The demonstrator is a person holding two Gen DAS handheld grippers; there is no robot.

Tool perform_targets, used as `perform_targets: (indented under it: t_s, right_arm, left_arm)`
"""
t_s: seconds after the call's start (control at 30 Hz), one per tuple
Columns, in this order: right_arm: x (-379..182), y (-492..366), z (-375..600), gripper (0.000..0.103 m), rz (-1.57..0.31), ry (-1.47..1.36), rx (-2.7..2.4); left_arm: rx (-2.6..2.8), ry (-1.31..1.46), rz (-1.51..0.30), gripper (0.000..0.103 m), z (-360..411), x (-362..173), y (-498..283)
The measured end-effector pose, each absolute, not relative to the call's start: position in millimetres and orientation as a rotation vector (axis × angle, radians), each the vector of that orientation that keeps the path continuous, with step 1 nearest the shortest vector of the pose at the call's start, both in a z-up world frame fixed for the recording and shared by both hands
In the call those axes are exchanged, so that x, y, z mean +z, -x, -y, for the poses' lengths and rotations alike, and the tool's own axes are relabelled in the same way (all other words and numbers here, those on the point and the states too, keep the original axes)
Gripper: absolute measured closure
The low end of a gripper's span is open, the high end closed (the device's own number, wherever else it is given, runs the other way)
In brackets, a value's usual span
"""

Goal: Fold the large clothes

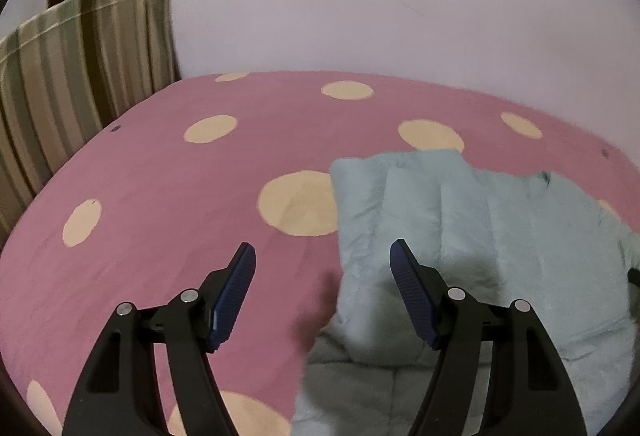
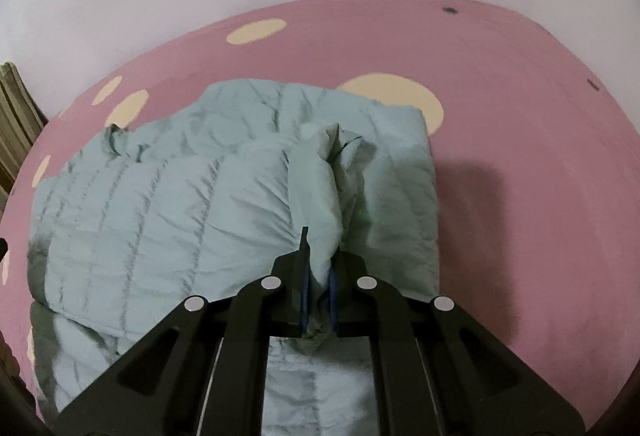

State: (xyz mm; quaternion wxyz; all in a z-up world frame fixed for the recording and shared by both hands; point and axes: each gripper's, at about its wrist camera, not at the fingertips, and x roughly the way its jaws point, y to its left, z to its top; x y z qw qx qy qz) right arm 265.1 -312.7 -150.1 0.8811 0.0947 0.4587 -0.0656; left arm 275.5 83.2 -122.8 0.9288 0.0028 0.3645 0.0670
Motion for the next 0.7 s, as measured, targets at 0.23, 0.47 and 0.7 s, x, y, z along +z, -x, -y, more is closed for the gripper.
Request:
perform_targets:
  t_s: [0.23,0.47,0.7]
  right_arm:
    - [-177,-275,312,0.094,-0.996,-0.176,-0.126]
    - [-175,-274,316,0.092,-0.981,-0.203,-0.099]
    - [-117,-264,293,0.075,-0.854,-0.164,-0.091]
  left_arm:
    - [0.196,-0.139,-0.898,0.034,-67,-175,-313]
    - [0.204,-0.144,-0.908,0.032,-71,-186,-313]
    - [0.175,-0.064,-0.802,0.033,-65,-142,-302]
